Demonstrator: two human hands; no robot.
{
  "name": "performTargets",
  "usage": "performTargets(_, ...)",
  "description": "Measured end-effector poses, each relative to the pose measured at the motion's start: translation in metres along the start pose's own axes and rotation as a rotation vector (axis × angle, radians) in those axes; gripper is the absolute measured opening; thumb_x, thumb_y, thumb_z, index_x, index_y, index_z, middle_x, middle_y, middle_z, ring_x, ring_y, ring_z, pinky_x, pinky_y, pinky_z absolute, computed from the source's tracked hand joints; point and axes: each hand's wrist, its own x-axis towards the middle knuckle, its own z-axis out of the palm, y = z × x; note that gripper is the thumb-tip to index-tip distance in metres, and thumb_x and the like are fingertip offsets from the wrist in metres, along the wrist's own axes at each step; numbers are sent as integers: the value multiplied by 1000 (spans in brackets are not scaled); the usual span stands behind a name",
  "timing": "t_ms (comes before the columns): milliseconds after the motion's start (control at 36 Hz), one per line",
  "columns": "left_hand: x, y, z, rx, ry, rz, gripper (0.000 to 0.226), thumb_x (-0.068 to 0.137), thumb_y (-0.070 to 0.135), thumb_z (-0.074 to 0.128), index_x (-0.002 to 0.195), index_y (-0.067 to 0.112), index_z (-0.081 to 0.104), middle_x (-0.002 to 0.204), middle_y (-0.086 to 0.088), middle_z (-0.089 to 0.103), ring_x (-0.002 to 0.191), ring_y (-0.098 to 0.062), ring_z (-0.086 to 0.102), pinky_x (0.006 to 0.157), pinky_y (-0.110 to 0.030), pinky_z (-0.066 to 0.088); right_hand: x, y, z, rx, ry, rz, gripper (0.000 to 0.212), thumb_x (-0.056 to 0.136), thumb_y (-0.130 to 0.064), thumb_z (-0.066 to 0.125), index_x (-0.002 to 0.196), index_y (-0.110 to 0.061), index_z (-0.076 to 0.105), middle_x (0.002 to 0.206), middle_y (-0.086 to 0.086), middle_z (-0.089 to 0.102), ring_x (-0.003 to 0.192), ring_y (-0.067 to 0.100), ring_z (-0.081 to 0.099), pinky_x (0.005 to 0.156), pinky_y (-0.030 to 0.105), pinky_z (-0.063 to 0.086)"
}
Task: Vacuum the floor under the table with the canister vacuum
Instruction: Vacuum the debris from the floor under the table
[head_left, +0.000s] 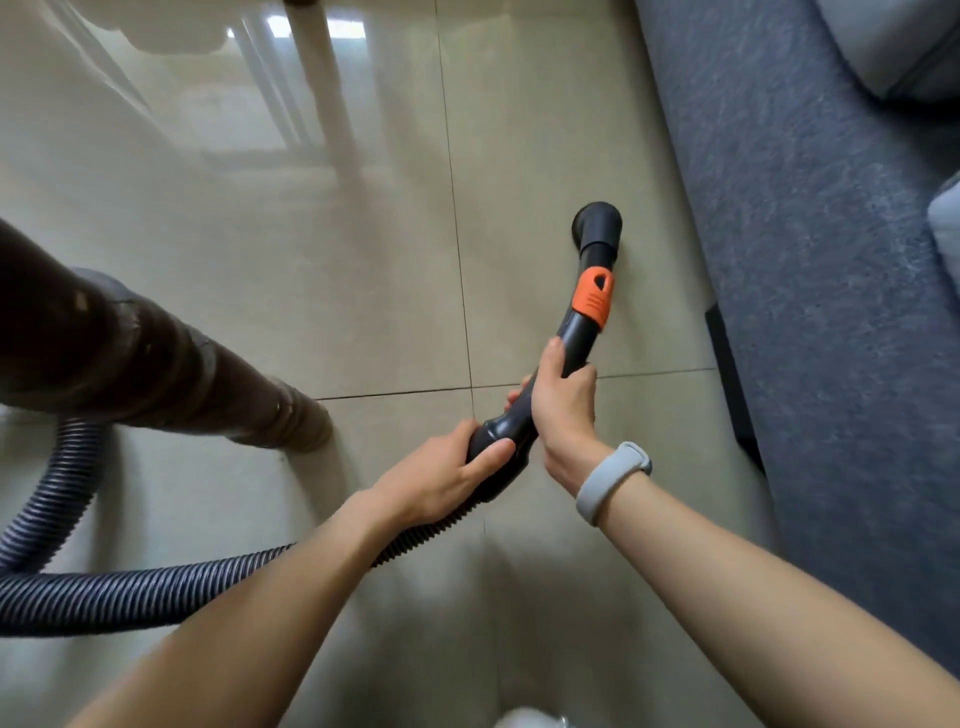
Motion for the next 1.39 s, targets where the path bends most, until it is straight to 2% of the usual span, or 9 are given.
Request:
performTargets(222, -26, -28, 8, 161, -132, -29, 47, 95, 55, 35, 117, 15, 46, 108, -6, 64, 95, -24, 59, 79, -32, 43, -32, 32, 3, -116, -46, -78, 30, 100, -38, 39, 100, -9, 33, 60, 3, 53, 54, 21, 59, 66, 42, 55)
performTargets(361, -11, -31, -7, 202, 94, -36, 54, 94, 58, 35, 125, 18, 53, 115, -1, 65, 103, -19, 60, 88, -35, 48, -12, 17, 7, -207, -96, -153, 31, 100, -39, 37, 102, -9, 32, 78, 10, 55, 51, 17, 59, 54, 32, 53)
performTargets(444, 5, -37, -17, 277, 306, -54, 59, 93, 56, 40, 138, 18, 42, 133, -3, 52, 119, -19, 51, 98, -36, 43, 7, 2, 12, -237, -127, -184, 32, 99, -40, 39, 104, -9, 33, 79, 11, 54, 51, 20, 59, 59, 39, 56)
performTargets(528, 28, -38, -31, 404, 376, -89, 62, 95, 50, 43, 146, 18, 29, 144, -8, 38, 131, -25, 38, 103, -37, 37, 27, -14, 22, -282, -131, -235, 33, 99, -40, 40, 102, -8, 35, 78, 12, 55, 49, 21, 58, 62, 41, 57)
performTargets(694, 82, -37, -64, 513, 349, -275, 88, 88, 57, 51, 152, 27, -3, 160, -10, -6, 145, -37, -5, 116, -53, 16, 70, -45, 48, -419, -147, -350, 34, 98, -41, 40, 101, -7, 36, 73, 11, 56, 48, 24, 59, 50, 30, 49)
performTargets(861, 112, -49, -99, 523, 226, -372, 122, 63, 78, 62, 144, 43, -21, 153, -3, -33, 140, -39, -26, 103, -74, 4, 111, -71, 78, -425, -210, -383, 34, 97, -42, 41, 102, -9, 38, 83, 13, 57, 45, 19, 57, 40, 22, 43)
performTargets(1028, 110, -53, -102, 549, 249, -340, 112, 65, 81, 56, 145, 47, -14, 155, 2, -28, 142, -35, -24, 102, -76, 4, 145, -111, 124, -360, -266, -364, 34, 97, -41, 41, 103, -7, 38, 89, 17, 56, 46, 24, 57, 52, 35, 55)
performTargets(1111, 109, -51, -109, 510, 249, -338, 96, 74, 75, 52, 147, 48, -5, 157, 4, -23, 143, -33, -21, 104, -75, 4, 157, -134, 146, -398, -292, -374, 36, 97, -41, 40, 108, -7, 39, 92, 16, 58, 46, 23, 59, 51, 31, 53)
performTargets(1389, 116, -49, -135, 494, 186, -345, 98, 73, 67, 62, 144, 54, -4, 156, 14, -22, 144, -27, -21, 102, -78, 9, 184, -175, 176, -633, -180, -460, 46, 97, -43, 38, 121, -4, 39, 109, 15, 55, 86, 38, 66, 80, 47, 54)
